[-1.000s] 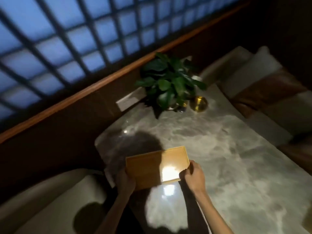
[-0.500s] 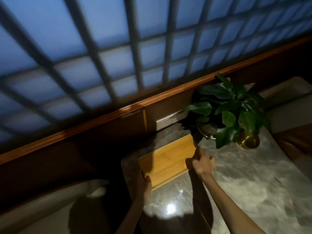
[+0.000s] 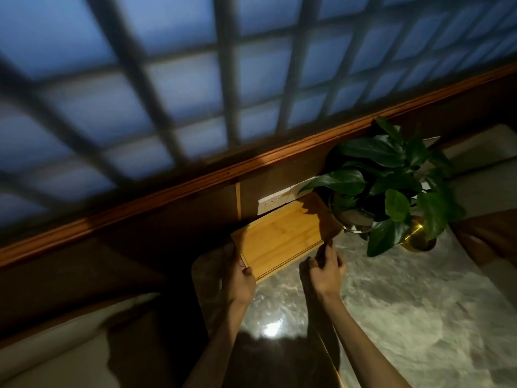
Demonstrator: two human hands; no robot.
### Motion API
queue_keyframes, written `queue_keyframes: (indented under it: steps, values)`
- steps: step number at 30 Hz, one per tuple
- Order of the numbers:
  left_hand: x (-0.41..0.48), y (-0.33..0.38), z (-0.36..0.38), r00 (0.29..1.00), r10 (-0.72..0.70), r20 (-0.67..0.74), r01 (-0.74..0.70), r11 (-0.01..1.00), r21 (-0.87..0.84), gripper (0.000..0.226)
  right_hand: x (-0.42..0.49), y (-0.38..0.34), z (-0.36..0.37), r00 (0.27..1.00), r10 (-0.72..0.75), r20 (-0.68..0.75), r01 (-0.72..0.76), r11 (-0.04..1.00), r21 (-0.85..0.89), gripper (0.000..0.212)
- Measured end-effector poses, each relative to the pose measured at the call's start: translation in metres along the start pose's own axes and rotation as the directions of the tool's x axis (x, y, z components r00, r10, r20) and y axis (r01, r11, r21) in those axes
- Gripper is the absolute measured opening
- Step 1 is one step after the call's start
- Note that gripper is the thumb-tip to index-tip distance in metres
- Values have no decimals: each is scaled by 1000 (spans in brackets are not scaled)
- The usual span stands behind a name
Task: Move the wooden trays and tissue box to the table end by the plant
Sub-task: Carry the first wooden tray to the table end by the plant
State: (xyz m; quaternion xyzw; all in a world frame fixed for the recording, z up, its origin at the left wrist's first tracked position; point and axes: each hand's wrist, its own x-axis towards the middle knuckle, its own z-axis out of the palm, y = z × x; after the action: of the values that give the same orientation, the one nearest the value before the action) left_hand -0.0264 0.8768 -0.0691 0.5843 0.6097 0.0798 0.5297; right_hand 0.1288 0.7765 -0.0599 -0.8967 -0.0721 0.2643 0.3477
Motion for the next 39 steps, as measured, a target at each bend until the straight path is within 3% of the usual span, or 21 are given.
queue_keyframes:
  steps: [8,16,20,22,25,28,30,34,39]
  values:
    - [19,2,-3,997,-1,76,0,1000,19,50,6,10,11,999,-50,14,52,975,-217,67]
    - [17,4,-3,994,-67,82,61,996,69,42,11,13,8,998,-53,27,59,959,-277,64]
    - [18,14,-1,997,-66,25,63,992,109,48,14,17,-2,991,-68,111,98,952,-292,63]
    - [12,21,-4,999,-41,8,38,976,216,53,18,17,-12,978,-72,195,134,935,-329,64]
    - [-10,36,-9,1000,7,13,-14,797,604,60,21,14,-34,946,-75,315,210,883,-420,64]
    - [-46,50,-2,969,189,158,-237,546,803,66,8,14,-69,940,-134,315,292,791,-538,61]
    - [-76,57,12,922,276,273,-370,415,831,66,-14,21,-104,943,-192,272,315,783,-537,54]
    - [-164,73,66,822,389,416,-541,308,783,53,-81,71,-199,967,-236,94,252,841,-478,35]
    - [-307,69,166,591,540,599,-778,188,599,35,-189,208,-334,972,-62,-229,-14,948,-319,25]
